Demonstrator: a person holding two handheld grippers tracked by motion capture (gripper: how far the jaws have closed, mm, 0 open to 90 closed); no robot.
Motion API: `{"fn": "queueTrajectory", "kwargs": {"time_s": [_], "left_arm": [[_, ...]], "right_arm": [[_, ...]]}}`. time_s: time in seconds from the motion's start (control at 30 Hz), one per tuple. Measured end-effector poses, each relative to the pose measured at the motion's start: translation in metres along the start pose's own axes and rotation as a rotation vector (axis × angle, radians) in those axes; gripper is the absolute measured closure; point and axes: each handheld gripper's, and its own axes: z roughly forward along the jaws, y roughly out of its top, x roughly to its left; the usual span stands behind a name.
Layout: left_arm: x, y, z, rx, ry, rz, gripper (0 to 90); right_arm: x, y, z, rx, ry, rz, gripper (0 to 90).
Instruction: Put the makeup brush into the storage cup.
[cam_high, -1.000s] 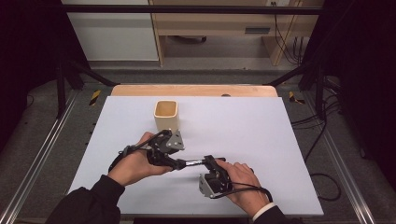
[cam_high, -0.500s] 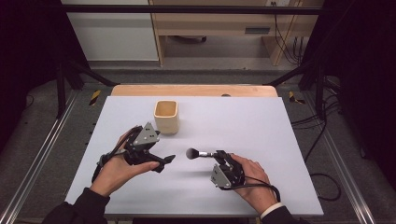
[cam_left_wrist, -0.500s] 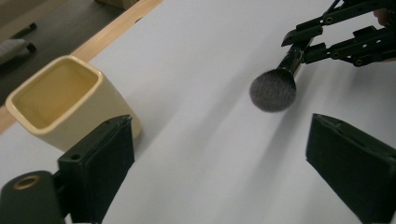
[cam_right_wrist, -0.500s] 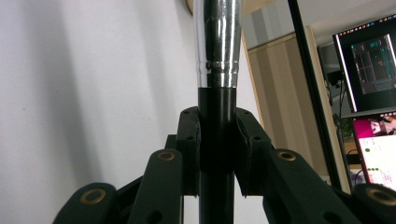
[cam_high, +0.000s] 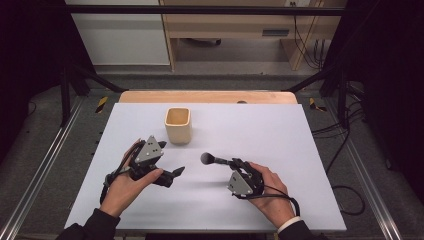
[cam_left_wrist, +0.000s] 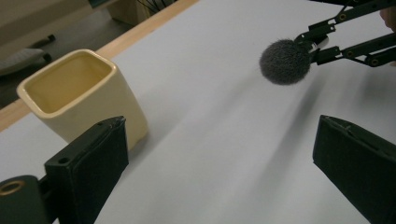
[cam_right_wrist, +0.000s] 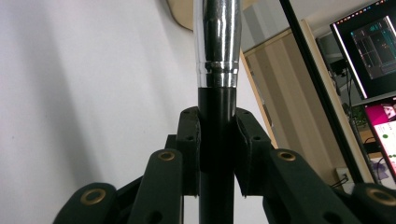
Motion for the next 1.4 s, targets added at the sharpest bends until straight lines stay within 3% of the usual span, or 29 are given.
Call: {"fn": "queueTrajectory", "kwargs": {"time_s": [0.07,0.1,0.2,0.23,0.33,0.43,0.53,0.57,0.7,0.73,0.8,0.83,0.9,1.03,1.07,1.2,1.23,1.3,1.4], "left_arm": [[0.000,-0.004,0.000,-0.013,0.013,0.000,3.4],[-0.001,-0.007,0.001,-0.041,0.021,-0.030,3.5],[-0.001,-0.009,0.002,-0.071,0.021,-0.065,3.8],[-0.001,-0.011,0.002,-0.096,0.021,-0.086,3.8],[0.000,-0.014,0.002,-0.131,0.015,-0.107,3.8],[0.000,-0.016,0.000,-0.173,0.027,-0.129,3.7],[0.000,-0.018,-0.001,-0.209,0.009,-0.154,3.3],[0.000,-0.019,-0.001,-0.231,0.001,-0.165,3.0],[-0.003,-0.022,0.000,-0.249,-0.017,-0.183,2.3],[-0.005,-0.024,0.002,-0.251,-0.020,-0.185,2.3],[-0.007,-0.024,0.003,-0.251,-0.024,-0.189,2.3],[-0.009,-0.024,0.005,-0.257,-0.036,-0.203,2.3],[-0.011,-0.024,0.007,-0.257,-0.043,-0.212,2.2],[-0.014,-0.020,0.009,-0.281,-0.043,-0.224,2.2],[-0.015,-0.019,0.008,-0.297,-0.034,-0.221,2.2],[-0.016,-0.018,0.008,-0.315,-0.023,-0.239,2.1],[-0.017,-0.018,0.008,-0.326,-0.020,-0.248,2.0],[-0.017,-0.017,0.009,-0.329,-0.022,-0.252,1.8],[-0.019,-0.015,0.010,-0.337,-0.044,-0.272,1.5]], "right_arm": [[-0.001,0.000,0.000,-0.016,-0.001,0.036,74.4],[-0.003,0.000,-0.001,-0.029,-0.009,0.057,74.4],[-0.004,0.000,-0.003,-0.042,-0.012,0.097,74.5],[-0.006,-0.001,-0.003,-0.061,-0.015,0.141,74.5],[-0.007,-0.002,-0.001,-0.075,-0.017,0.177,74.4],[-0.009,-0.005,0.002,-0.106,-0.012,0.262,74.5],[-0.010,-0.006,0.004,-0.128,-0.007,0.305,74.5],[-0.010,-0.006,0.006,-0.156,0.007,0.359,74.5],[-0.011,-0.004,0.010,-0.197,0.021,0.416,74.5],[-0.011,-0.002,0.012,-0.222,0.031,0.462,74.4],[-0.011,-0.001,0.013,-0.237,0.036,0.483,74.5],[-0.010,0.000,0.015,-0.263,0.043,0.530,74.5],[-0.010,0.000,0.016,-0.271,0.042,0.540,74.5],[-0.009,0.003,0.020,-0.319,0.047,0.605,74.5],[-0.010,0.003,0.021,-0.350,0.049,0.649,74.5],[-0.013,0.004,0.020,-0.362,0.051,0.662,74.5],[-0.015,0.003,0.018,-0.381,0.060,0.694,74.5],[-0.014,0.003,0.018,-0.384,0.061,0.701,74.5],[-0.007,0.007,0.017,-0.399,0.069,0.710,74.5]]}}
